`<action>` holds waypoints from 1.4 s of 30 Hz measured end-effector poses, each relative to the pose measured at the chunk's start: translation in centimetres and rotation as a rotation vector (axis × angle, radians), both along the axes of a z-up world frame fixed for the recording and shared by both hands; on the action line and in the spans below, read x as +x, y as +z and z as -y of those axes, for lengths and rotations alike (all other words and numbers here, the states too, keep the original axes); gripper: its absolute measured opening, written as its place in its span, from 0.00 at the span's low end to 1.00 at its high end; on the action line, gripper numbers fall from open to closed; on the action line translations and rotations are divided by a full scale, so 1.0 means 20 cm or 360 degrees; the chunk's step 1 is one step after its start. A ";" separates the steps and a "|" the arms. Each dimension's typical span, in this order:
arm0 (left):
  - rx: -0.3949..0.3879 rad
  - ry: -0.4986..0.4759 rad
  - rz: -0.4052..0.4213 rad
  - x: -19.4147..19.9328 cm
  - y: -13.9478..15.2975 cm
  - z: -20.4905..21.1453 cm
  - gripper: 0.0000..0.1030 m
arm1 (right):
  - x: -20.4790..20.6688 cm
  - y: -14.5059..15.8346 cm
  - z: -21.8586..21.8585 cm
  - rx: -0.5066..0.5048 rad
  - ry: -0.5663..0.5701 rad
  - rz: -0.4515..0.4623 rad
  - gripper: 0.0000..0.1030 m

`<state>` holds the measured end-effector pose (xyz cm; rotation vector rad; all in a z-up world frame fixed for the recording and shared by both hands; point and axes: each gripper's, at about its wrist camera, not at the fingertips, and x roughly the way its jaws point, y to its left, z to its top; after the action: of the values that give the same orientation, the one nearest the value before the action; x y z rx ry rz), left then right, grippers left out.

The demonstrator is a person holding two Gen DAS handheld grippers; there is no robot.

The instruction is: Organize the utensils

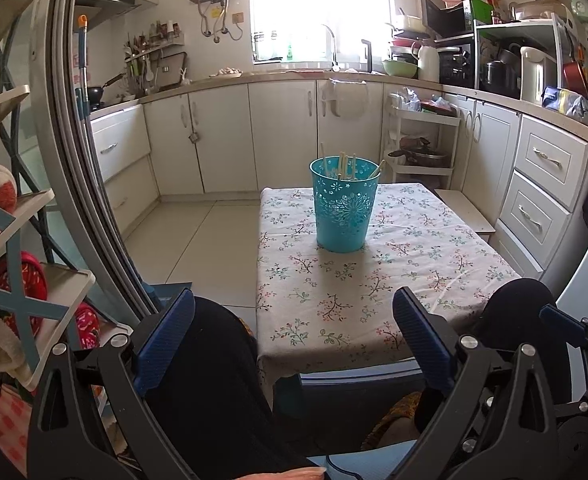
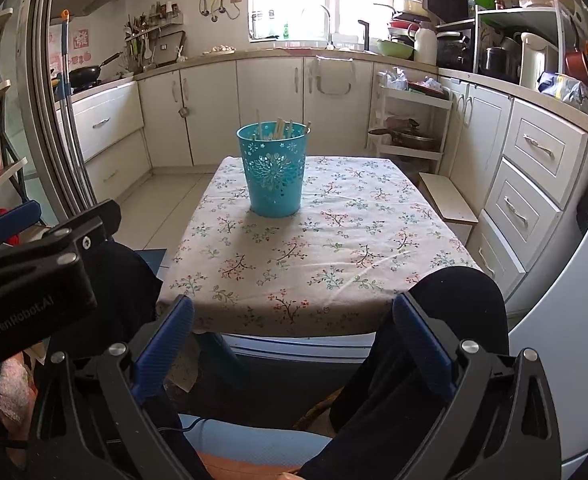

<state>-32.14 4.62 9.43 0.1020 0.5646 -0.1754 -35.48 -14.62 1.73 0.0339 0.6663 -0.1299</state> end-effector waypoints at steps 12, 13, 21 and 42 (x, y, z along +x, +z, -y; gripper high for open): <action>0.0003 0.0014 0.0000 -0.01 0.00 -0.01 0.93 | -0.01 0.01 -0.02 -0.0028 0.0019 0.0001 0.93; 0.0005 0.0015 0.0001 -0.02 0.00 -0.01 0.93 | -0.01 0.01 -0.02 -0.0029 0.0021 0.0002 0.93; 0.0007 0.0014 0.0005 -0.02 0.00 -0.02 0.93 | -0.02 0.01 -0.03 -0.0039 0.0038 0.0006 0.93; 0.0016 0.0007 0.0068 0.05 -0.01 0.02 0.92 | -0.01 0.01 -0.04 -0.0056 0.0126 0.0047 0.93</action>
<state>-31.22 4.27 9.29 0.1138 0.5231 -0.1661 -35.77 -13.84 1.94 -0.0243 0.6347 -0.0648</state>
